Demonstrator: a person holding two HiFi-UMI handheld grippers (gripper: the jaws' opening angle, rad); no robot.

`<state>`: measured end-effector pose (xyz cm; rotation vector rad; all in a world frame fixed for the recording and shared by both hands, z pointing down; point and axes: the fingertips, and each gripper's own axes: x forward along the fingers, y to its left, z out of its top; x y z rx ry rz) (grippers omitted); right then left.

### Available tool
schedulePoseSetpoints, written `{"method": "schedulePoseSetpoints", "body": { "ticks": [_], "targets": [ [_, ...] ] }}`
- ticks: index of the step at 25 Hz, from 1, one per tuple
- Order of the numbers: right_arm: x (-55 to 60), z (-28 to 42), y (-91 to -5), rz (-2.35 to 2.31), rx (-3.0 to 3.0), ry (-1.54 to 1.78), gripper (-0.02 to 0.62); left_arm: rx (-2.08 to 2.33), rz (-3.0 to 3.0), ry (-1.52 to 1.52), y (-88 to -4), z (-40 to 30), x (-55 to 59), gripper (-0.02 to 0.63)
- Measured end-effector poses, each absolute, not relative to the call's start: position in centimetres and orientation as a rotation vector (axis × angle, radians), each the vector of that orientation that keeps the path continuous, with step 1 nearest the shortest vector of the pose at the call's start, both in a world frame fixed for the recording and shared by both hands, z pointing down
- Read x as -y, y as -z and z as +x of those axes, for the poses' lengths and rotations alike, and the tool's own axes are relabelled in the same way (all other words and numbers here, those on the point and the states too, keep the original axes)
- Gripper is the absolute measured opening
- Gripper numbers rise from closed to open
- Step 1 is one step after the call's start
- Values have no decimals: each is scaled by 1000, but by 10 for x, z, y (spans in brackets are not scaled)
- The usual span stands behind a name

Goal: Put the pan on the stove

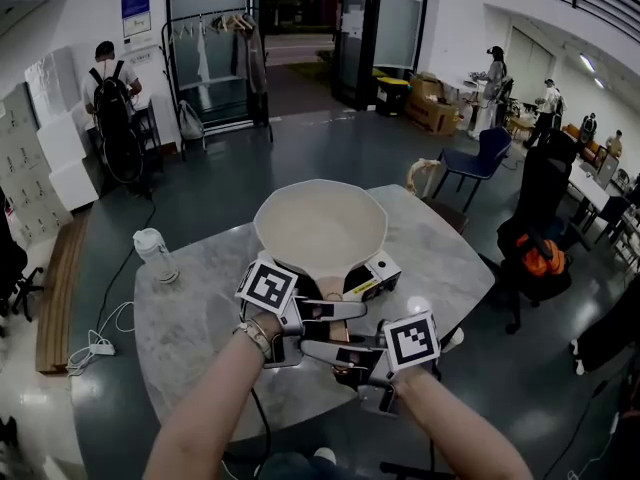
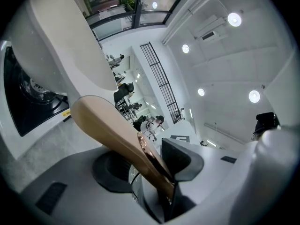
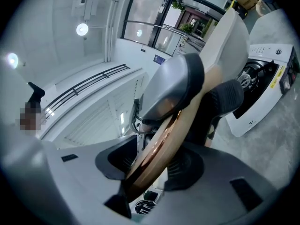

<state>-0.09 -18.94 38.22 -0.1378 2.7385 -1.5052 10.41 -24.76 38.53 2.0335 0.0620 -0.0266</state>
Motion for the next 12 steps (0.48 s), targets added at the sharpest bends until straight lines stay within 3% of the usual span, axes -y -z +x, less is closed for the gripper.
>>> {"method": "schedulePoseSetpoints", "body": {
  "ticks": [12],
  "targets": [
    [195, 0, -401, -148, -2702, 1536, 183, -60, 2013, -12, -410, 106, 253, 192]
  ]
}}
